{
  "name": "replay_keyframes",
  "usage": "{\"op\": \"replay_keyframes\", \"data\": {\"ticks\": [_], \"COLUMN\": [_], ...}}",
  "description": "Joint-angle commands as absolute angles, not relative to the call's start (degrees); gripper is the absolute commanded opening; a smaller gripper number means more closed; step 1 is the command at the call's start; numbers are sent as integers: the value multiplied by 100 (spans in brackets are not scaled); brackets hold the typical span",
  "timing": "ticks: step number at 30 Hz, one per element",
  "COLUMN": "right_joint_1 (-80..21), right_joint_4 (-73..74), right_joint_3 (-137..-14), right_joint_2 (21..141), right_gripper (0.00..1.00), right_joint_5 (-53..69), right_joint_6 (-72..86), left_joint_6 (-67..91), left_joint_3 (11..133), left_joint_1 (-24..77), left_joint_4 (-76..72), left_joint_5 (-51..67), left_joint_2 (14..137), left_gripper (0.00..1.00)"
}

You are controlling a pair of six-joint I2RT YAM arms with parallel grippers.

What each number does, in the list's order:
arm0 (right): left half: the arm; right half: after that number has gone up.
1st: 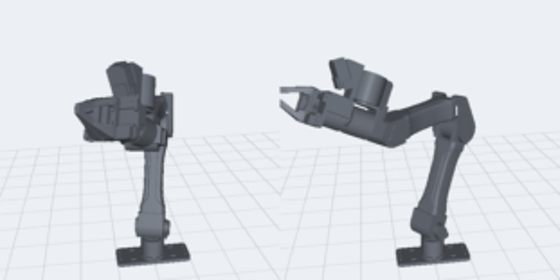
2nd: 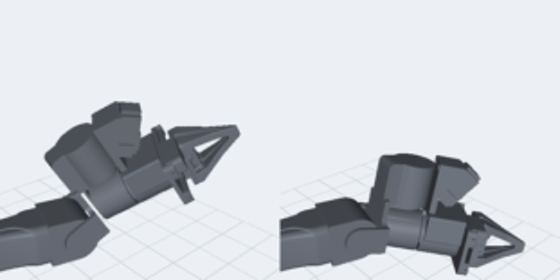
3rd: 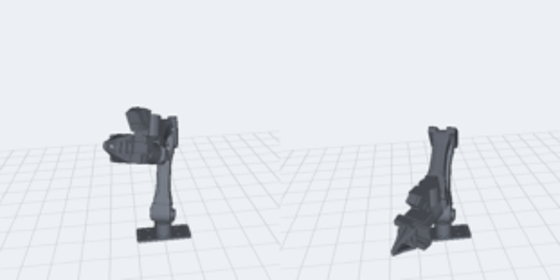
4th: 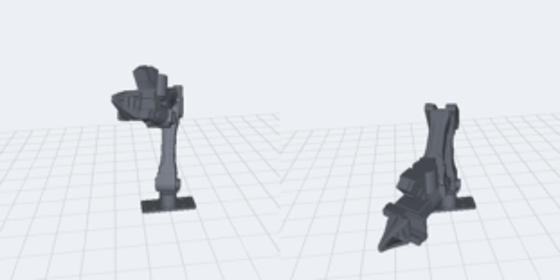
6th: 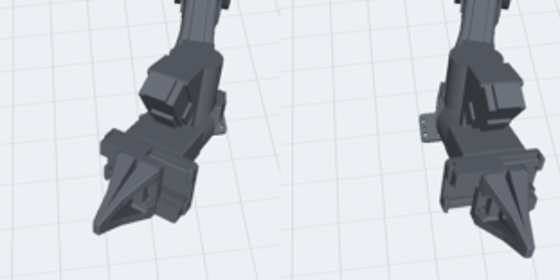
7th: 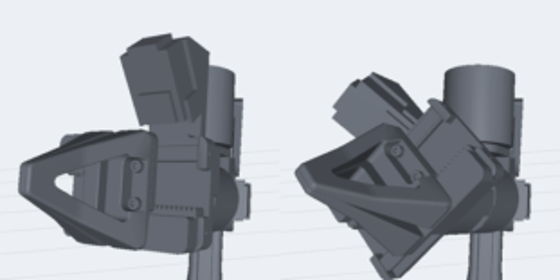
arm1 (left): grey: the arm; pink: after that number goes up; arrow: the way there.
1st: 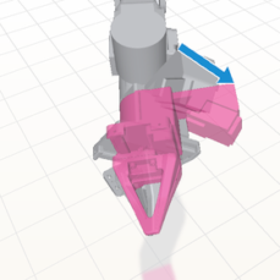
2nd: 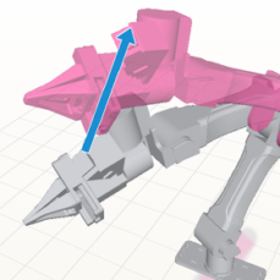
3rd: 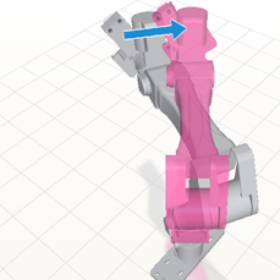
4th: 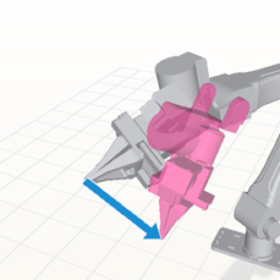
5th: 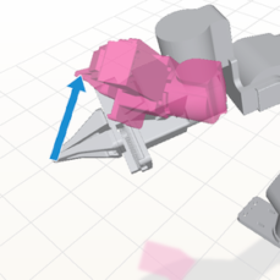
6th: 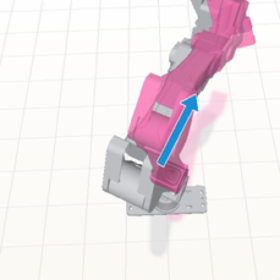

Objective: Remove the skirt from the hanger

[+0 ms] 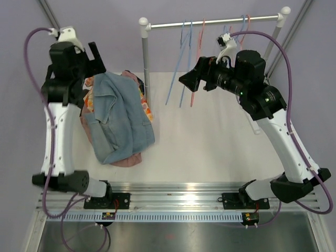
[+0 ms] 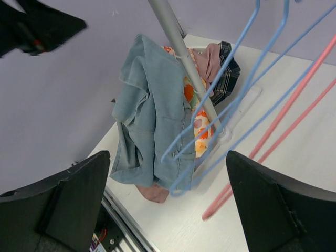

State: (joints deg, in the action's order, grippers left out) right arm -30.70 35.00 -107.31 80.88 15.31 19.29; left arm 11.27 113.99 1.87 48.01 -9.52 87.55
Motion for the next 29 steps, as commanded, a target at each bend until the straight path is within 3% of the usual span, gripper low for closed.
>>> {"op": "replay_keyframes", "data": {"ticks": [1, 7, 10, 20, 29], "right_joint_1": [-3076, -3076, -3076, -3076, -3076], "right_joint_4": [3077, 2523, 2233, 2214, 2477], "right_joint_3": [-10215, -8914, -8184, -6549, -6556], "right_joint_2": [7472, 5996, 5039, 2876, 2795], "right_gripper": [99, 99, 99, 99, 100], "right_joint_5": [1741, 1092, 705, -527, -703], "right_joint_6": [1828, 1872, 1732, 1643, 1740], "left_joint_6": [826, 1011, 1037, 905, 993], "left_joint_3": [10689, 8529, 7438, 6021, 5766], "left_joint_1": [211, 220, 220, 220, 220], "left_joint_4": [3816, 2850, 2672, 3217, 3428], "left_joint_5": [-889, 997, 1361, 888, 563], "left_joint_2": [7394, 5145, 4101, 2550, 2417], "left_gripper": [99, 99, 99, 99, 99]}}
